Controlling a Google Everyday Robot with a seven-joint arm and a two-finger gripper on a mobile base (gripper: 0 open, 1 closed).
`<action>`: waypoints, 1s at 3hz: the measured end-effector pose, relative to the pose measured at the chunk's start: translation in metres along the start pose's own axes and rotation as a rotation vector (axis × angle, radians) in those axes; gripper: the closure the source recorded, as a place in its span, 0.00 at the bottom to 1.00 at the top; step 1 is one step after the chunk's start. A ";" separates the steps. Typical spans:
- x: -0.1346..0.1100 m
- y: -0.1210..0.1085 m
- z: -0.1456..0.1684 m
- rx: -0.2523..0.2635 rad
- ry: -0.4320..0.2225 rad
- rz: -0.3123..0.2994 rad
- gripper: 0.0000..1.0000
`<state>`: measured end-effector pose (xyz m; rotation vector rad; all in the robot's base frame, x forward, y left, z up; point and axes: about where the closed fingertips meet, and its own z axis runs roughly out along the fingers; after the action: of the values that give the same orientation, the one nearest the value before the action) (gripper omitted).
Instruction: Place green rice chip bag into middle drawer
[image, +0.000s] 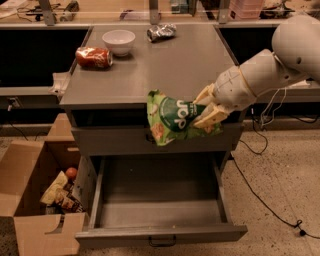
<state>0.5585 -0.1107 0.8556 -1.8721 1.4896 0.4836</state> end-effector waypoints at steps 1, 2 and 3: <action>0.042 0.052 0.021 -0.065 0.032 0.108 1.00; 0.040 0.050 0.021 -0.063 0.031 0.103 1.00; 0.058 0.058 0.026 -0.061 0.050 0.156 1.00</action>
Offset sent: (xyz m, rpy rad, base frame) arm -0.0256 -0.0165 -0.0398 -0.0290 0.0823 -0.0363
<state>0.5226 -0.1395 0.7830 -1.8342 1.6800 0.5639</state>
